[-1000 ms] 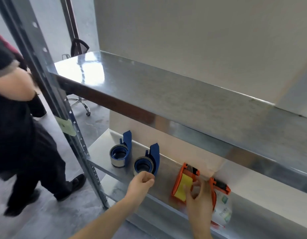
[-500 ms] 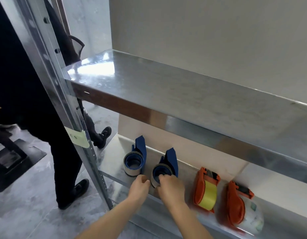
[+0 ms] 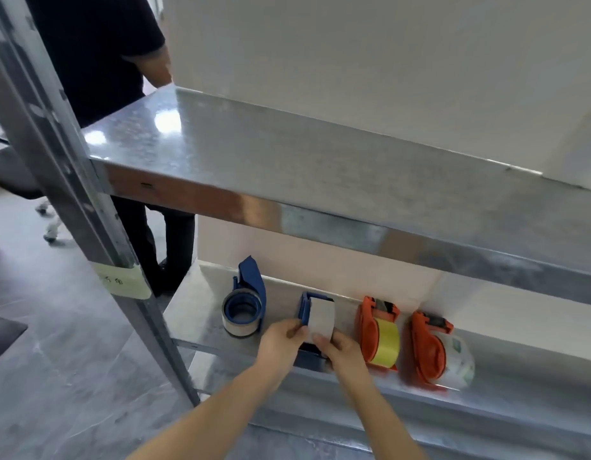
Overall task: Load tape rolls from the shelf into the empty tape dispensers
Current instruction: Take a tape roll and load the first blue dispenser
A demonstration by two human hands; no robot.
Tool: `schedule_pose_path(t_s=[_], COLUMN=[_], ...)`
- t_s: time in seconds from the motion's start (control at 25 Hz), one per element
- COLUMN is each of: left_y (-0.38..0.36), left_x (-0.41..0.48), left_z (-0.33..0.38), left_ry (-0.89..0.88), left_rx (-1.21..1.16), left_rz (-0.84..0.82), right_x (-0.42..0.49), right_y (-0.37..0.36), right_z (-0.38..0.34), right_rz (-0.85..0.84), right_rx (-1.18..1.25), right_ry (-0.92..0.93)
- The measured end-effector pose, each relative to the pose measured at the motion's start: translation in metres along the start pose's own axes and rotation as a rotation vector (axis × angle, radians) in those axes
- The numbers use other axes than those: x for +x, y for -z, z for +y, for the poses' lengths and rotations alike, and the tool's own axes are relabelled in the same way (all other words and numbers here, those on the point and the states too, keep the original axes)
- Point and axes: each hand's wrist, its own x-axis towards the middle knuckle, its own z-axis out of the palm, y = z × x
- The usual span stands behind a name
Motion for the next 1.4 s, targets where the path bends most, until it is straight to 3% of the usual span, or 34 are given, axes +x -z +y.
schedule_pose_path(t_s=[0.28,0.44,0.64,0.92,1.4], left_y=[0.004,0.009,0.011,-0.008,-0.008], left_x=[-0.005,-0.005,-0.007,-0.012,-0.019], left_z=[-0.012,-0.017,-0.017,-0.011,-0.004], left_ry=[0.079,0.095,0.091,0.055,0.009], left_rx=[-0.111,-0.141,-0.021,0.106,0.185], left_rz=[0.068,0.106,0.134,0.158,0.203], right_x=[-0.011,-0.017,-0.027,-0.051,-0.101], right_y=[-0.008,-0.012,-0.007,0.002,0.072], right_z=[0.009,0.011,0.007,-0.012,-0.034], right_rz=[0.247,0.311,0.433,0.436,0.472], right_rx=[-0.014,0.109,0.135,0.036,0.09], right_ry=[0.051,0.03,0.013,0.071,0.124])
